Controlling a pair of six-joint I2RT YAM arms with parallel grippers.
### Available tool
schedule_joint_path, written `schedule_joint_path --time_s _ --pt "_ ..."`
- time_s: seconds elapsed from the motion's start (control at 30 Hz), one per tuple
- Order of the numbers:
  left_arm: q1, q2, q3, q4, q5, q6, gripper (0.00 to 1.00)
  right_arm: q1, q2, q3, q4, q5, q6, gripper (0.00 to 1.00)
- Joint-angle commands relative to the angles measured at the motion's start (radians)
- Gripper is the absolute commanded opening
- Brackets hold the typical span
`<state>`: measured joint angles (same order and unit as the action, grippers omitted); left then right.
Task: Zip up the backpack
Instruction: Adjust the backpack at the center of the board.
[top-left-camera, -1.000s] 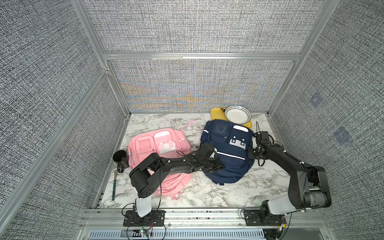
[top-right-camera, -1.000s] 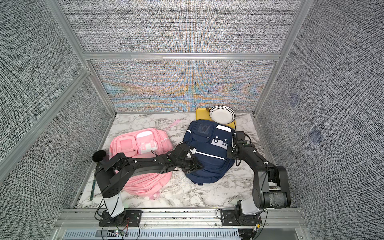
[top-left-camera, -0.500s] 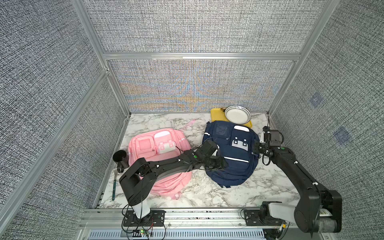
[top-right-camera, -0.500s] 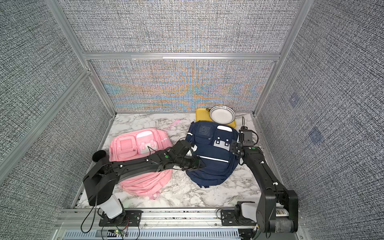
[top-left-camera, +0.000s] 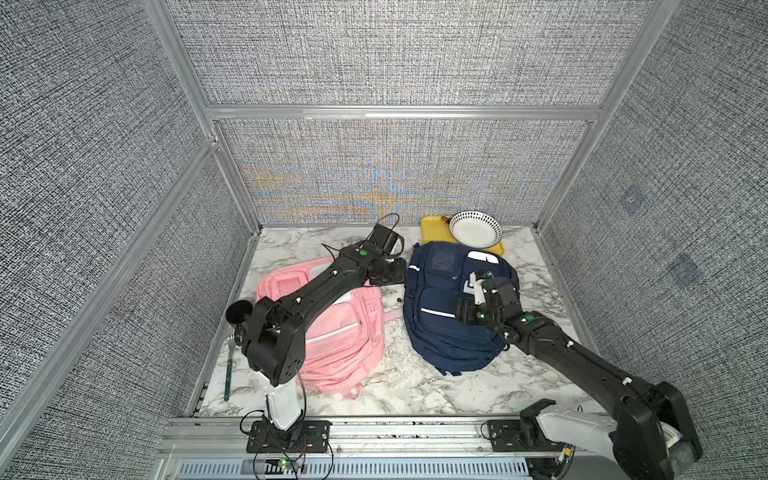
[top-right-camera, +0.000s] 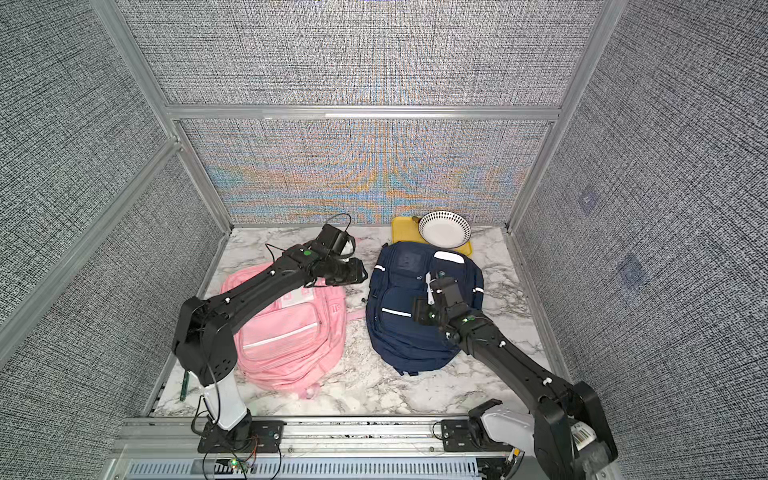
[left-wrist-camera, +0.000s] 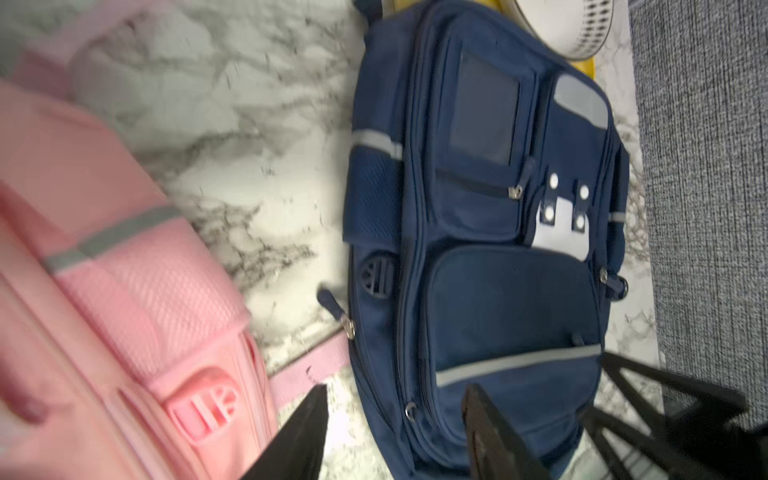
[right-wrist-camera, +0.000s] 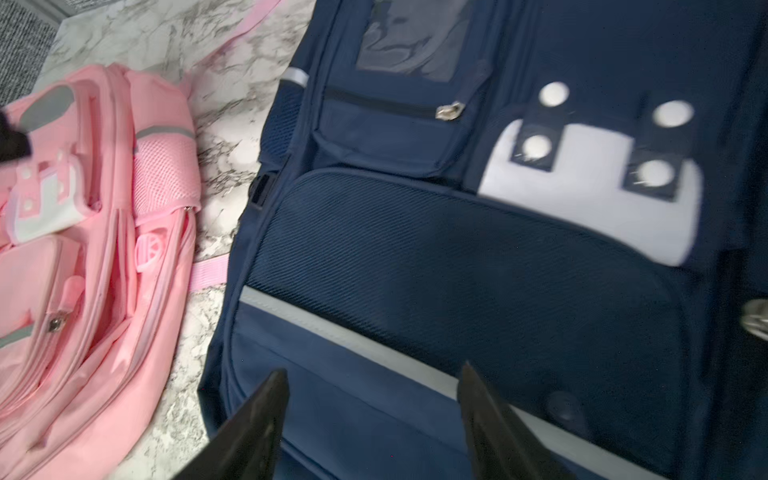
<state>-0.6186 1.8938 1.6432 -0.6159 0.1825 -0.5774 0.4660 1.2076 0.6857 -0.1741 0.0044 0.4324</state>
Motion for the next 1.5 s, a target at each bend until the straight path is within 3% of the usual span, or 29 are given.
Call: schedule_joint_path --time_s 0.0,0.2,0.47,0.9,1.0,1.2,1.47 --pt "0.038 0.125 0.108 -0.044 0.029 0.084 0.53 0.066 0.053 -0.033 0.130 0.028 0.087 0.68" --pt "0.100 0.339 0.204 0.062 0.217 0.014 0.49 0.141 0.089 -0.087 0.161 0.068 0.141 0.67" --pt "0.120 0.427 0.214 0.238 0.344 -0.068 0.48 0.149 -0.021 -0.181 0.176 0.115 0.166 0.67" --pt "0.117 0.483 0.188 0.301 0.376 -0.098 0.40 0.149 -0.099 -0.234 0.084 0.130 0.210 0.67" --pt "0.114 0.486 0.181 0.317 0.389 -0.107 0.26 0.144 -0.098 -0.238 0.027 0.211 0.259 0.70" --pt "0.101 0.426 0.134 0.313 0.385 -0.077 0.00 0.027 -0.012 -0.275 0.053 0.199 0.234 0.71" --pt "0.079 0.361 0.016 0.329 0.366 -0.067 0.00 -0.197 0.114 -0.229 0.111 0.070 0.132 0.66"
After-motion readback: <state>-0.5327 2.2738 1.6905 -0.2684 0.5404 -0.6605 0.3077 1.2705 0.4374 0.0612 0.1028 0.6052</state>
